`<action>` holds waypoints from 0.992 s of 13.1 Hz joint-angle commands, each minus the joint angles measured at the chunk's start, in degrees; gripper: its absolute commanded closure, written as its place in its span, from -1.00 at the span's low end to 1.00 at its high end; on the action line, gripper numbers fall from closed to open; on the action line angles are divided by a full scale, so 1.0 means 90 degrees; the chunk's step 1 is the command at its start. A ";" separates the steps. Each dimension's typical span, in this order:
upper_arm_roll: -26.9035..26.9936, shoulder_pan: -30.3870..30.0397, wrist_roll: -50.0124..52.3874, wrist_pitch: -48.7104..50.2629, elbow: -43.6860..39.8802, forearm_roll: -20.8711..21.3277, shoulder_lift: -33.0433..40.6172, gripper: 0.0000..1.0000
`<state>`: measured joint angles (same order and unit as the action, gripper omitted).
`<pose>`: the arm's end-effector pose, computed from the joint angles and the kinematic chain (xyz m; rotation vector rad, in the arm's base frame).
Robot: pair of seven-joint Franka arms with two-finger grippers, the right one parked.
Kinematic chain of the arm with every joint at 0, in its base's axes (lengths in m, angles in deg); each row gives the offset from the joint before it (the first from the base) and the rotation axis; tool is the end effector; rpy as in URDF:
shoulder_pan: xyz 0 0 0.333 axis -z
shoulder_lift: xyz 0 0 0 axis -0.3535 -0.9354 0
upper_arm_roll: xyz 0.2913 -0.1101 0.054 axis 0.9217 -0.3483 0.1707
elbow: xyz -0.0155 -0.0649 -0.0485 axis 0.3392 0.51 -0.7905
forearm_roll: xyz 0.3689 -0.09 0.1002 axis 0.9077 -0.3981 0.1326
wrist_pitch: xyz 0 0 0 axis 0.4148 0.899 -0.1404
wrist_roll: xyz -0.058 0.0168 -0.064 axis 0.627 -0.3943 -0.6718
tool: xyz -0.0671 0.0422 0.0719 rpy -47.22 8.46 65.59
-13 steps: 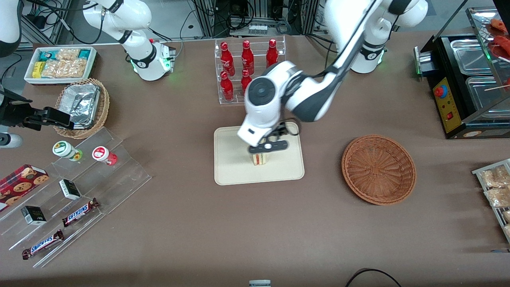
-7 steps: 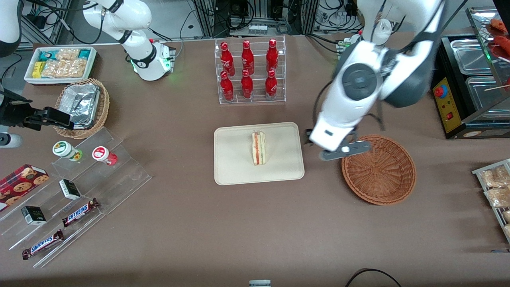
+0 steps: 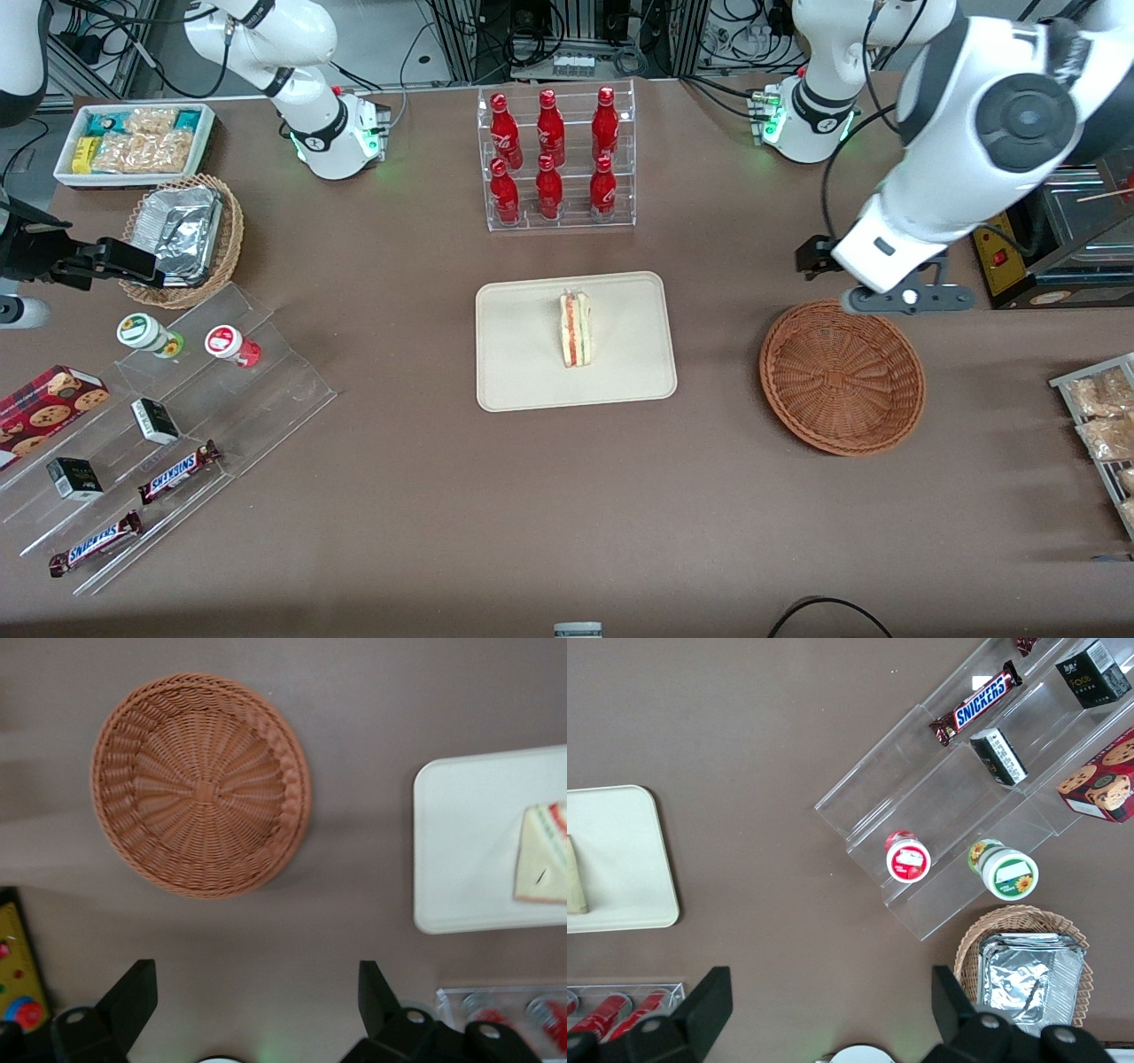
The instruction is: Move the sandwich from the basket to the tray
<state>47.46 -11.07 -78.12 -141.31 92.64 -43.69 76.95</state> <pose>0.5436 -0.1475 0.5427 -3.0840 0.1151 0.2223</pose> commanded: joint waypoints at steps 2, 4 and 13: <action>-0.0078 -0.0454 -0.0773 0.0186 0.0292 -0.0108 0.0415 -0.99; -0.0078 -0.0678 -0.1084 0.0127 0.0468 -0.0108 0.0591 -0.99; 0.0029 -0.0757 -0.1174 0.0137 -0.0087 -0.0020 0.0485 -0.99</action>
<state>47.74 -17.04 -87.39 -140.61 93.38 -44.05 81.54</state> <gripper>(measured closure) 0.000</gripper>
